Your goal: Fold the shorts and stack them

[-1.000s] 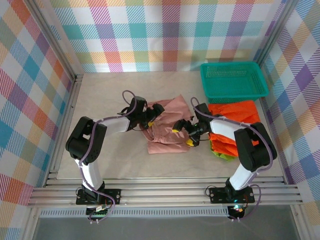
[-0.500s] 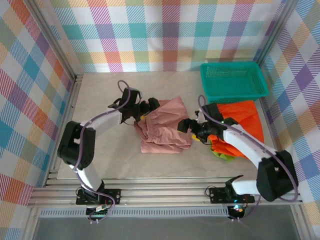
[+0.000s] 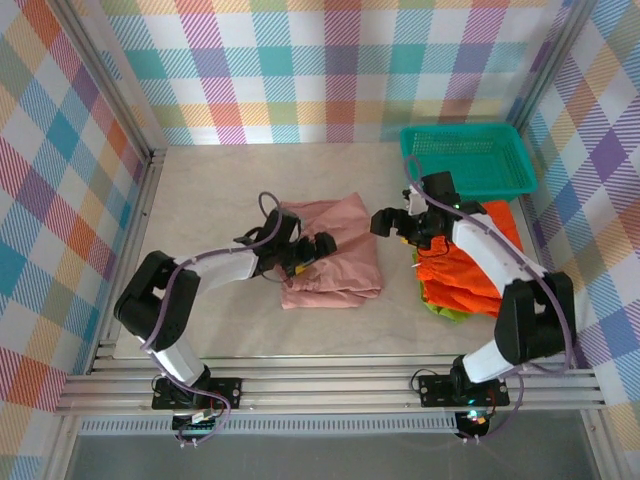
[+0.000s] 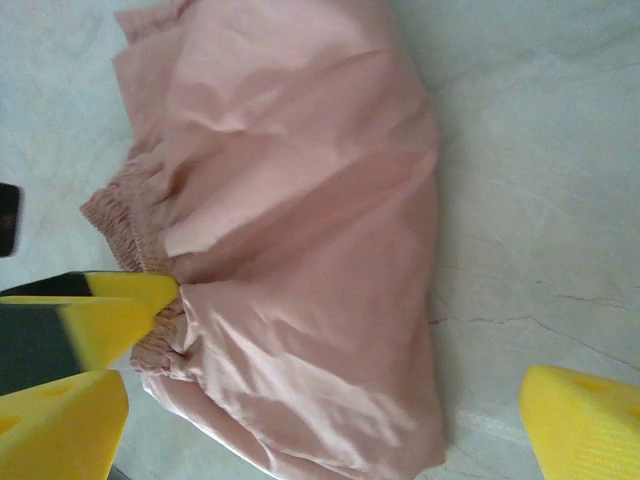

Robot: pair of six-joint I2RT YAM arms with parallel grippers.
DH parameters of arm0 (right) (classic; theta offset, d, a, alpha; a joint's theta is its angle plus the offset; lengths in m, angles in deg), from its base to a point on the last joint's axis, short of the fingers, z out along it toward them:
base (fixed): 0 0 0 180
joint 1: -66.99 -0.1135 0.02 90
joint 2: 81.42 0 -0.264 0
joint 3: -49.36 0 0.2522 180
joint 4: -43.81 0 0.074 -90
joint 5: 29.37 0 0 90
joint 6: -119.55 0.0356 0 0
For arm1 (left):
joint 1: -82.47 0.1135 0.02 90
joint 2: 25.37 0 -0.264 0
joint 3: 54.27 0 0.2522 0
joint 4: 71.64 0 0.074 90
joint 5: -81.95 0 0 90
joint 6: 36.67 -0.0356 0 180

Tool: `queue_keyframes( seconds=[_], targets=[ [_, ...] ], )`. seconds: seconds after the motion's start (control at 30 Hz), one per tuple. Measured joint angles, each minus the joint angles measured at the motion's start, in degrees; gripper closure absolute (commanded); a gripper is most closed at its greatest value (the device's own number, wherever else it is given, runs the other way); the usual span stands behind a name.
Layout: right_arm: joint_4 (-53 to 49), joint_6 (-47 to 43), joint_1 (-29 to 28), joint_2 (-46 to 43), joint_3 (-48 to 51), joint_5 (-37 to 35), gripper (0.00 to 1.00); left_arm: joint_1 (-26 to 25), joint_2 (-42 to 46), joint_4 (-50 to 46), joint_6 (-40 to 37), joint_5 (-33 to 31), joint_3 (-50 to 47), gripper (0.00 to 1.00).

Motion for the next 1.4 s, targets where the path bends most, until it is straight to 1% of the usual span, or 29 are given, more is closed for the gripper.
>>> queue_keyframes(
  seconds=[0.2,0.37,0.6,0.7,0.8,0.9,0.97,1.1,1.17,1.23,1.27,1.4],
  targets=[
    [-2.2,-3.6,0.0,10.8,-4.4,2.0,0.05,0.0,1.8,3.1,-0.7,-1.1,-3.2,0.0],
    [-2.2,-4.1,0.0,18.0,-6.1,5.9,0.1,0.0,2.5,3.5,-1.2,-1.7,-4.0,0.0],
    [-0.4,-2.5,-2.0,22.9,-7.0,9.5,0.13,0.0,2.5,3.9,-1.5,-1.7,-4.2,0.0],
    [0.8,-1.5,-3.6,24.0,-7.0,10.4,0.16,0.0,2.5,4.2,-1.5,-1.7,-4.4,0.0],
    [1.7,-0.4,-4.5,24.5,-7.1,10.7,0.21,0.0,2.6,4.3,-1.5,-1.7,-4.5,0.0],
    [3.7,0.7,-5.5,25.0,-7.1,11.3,0.28,0.0,2.6,4.3,-1.5,-1.7,-4.5,0.0],
    [4.5,1.4,-6.8,25.5,-7.3,11.5,0.38,0.0,2.7,4.4,-1.5,-1.7,-4.6,0.0],
    [4.8,2.1,-8.7,26.8,-9.0,11.0,0.69,0.0,3.1,4.5,-1.5,-2.2,-5.0,0.0],
    [4.2,1.7,-9.2,27.1,-10.0,10.1,0.87,0.0,3.6,4.5,-1.5,-2.6,-5.3,0.0],
    [2.9,1.2,-9.7,27.1,-11.0,8.8,0.99,0.0,4.6,4.2,-1.5,-3.0,-5.9,0.0],
    [1.7,0.5,-10.0,27.1,-11.8,7.7,1.0,0.0,5.6,3.9,-1.5,-3.3,-6.1,0.0],
    [-4.0,-1.8,-10.9,25.6,-14.3,1.9,1.0,0.4,10.8,0.6,-1.3,-4.3,-6.2,0.0]
  ],
)
